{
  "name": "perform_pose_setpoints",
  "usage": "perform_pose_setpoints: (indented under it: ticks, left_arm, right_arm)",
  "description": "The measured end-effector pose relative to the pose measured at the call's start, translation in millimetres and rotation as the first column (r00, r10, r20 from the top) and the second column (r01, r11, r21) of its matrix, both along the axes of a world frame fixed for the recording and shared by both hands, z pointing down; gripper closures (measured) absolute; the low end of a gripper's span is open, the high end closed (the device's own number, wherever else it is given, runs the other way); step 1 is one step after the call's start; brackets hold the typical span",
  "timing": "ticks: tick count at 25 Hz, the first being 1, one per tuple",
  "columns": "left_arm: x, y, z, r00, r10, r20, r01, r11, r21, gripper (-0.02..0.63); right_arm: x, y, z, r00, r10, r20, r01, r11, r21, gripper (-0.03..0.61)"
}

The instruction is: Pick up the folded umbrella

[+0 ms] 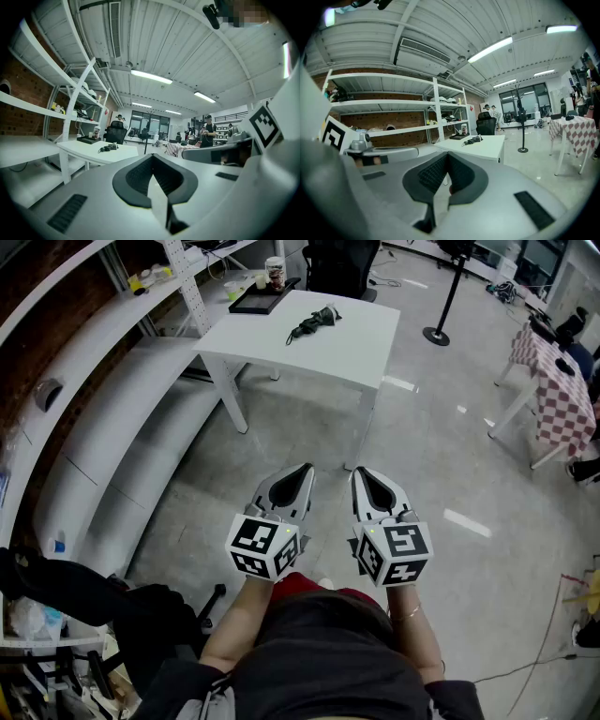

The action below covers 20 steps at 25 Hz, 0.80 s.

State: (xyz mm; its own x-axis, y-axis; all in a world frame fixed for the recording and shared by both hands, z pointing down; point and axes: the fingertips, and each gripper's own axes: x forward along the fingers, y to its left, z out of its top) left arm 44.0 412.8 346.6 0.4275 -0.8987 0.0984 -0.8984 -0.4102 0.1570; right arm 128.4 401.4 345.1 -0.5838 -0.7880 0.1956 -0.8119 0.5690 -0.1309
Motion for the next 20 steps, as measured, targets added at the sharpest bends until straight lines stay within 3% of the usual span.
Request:
perform_pose_setpoints:
  ticks: [20]
  left_arm:
    - [7,-9,7,1.0,-0.019,0.012,0.019,1.0,-0.017,0.601]
  right_arm:
    - [7,-11,9,0.998,-0.025,0.053,0.027,0.998,-0.051,0.56]
